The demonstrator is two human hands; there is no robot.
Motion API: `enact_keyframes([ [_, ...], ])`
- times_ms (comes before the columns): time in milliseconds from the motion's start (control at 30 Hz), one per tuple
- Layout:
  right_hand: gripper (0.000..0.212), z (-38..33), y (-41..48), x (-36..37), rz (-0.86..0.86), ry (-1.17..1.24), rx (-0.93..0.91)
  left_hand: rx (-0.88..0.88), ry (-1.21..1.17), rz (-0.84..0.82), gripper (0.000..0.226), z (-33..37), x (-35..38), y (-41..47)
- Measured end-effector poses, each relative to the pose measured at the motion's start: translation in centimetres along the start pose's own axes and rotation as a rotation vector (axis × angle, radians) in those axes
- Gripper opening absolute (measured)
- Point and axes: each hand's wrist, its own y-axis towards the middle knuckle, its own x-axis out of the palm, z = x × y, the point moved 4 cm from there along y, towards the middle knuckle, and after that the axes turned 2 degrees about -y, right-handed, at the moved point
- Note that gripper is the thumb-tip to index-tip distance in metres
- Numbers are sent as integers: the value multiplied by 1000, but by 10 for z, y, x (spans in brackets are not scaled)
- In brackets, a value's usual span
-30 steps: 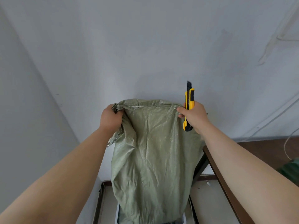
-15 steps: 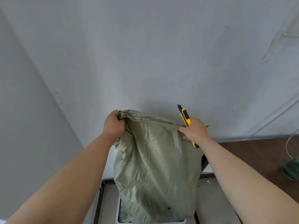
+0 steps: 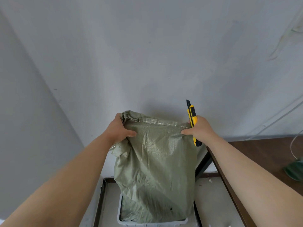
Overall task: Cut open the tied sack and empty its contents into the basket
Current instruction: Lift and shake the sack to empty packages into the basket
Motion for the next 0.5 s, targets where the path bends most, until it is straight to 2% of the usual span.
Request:
enact_keyframes([
  [100, 38, 3, 3, 1, 18, -18, 2, 84, 174, 23, 24, 5, -2, -1],
  [167, 28, 3, 4, 1, 25, 3, 0, 131, 188, 61, 10, 9, -2, -3],
  [300, 35, -3, 2, -1, 47, 82, 2, 131, 169, 96, 8, 12, -2, -4],
  [500, 37, -31, -3, -20, 64, 208, -85, 148, 87, 239, 20, 22, -18, -5],
])
